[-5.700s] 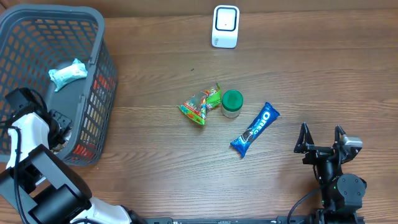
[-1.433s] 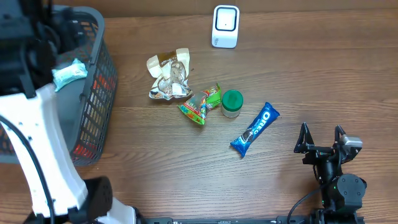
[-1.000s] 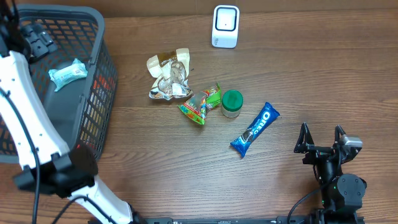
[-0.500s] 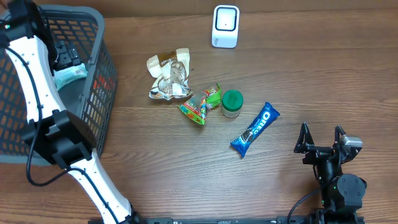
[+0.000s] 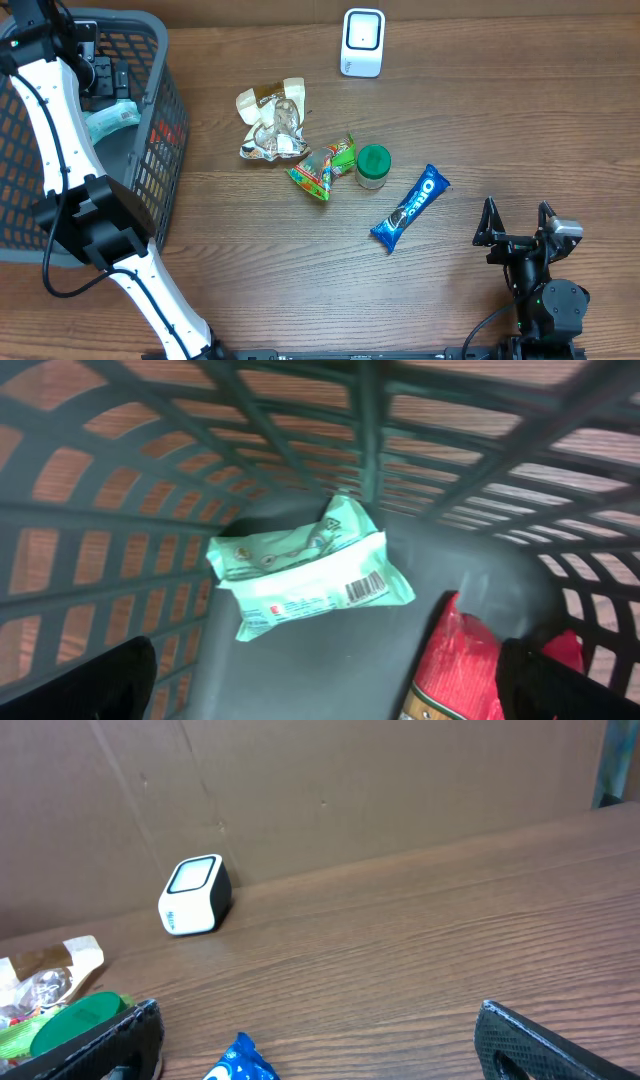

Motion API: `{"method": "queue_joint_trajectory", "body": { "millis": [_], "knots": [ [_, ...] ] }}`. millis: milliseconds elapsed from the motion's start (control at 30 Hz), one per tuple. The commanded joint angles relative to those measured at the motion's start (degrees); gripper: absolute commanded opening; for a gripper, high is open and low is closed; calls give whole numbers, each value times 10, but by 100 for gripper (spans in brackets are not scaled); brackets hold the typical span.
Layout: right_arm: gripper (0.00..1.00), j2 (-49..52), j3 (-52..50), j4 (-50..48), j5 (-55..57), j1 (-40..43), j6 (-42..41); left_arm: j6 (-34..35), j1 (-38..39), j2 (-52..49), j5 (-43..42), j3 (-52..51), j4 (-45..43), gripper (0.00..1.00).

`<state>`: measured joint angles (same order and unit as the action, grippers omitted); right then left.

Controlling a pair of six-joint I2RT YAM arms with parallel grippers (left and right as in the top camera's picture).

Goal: Scan the item barcode
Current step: 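Reach the left gripper into the basket toward the mint-green pack, then align and close the left gripper on the mint-green pack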

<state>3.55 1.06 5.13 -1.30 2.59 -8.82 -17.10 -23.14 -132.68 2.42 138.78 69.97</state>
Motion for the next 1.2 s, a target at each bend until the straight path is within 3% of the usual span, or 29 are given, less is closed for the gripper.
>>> {"method": "queue_joint_trajectory", "body": {
  "millis": [0,600,833,1167],
  "knots": [
    [100,0,-6,-4,-3,0,-2,-26,-4,-8,-20,1,6,100],
    [100,0,-6,-4,-3,0,-2,-27,-54,-8,-25,-60,10,100],
    [100,0,-6,-4,-3,0,-2,-33,-53,-8,-26,-128,-39,100],
    [100,0,-6,-4,-3,0,-2,-81,-52,-8,-71,-138,-100,100]
  ]
}}
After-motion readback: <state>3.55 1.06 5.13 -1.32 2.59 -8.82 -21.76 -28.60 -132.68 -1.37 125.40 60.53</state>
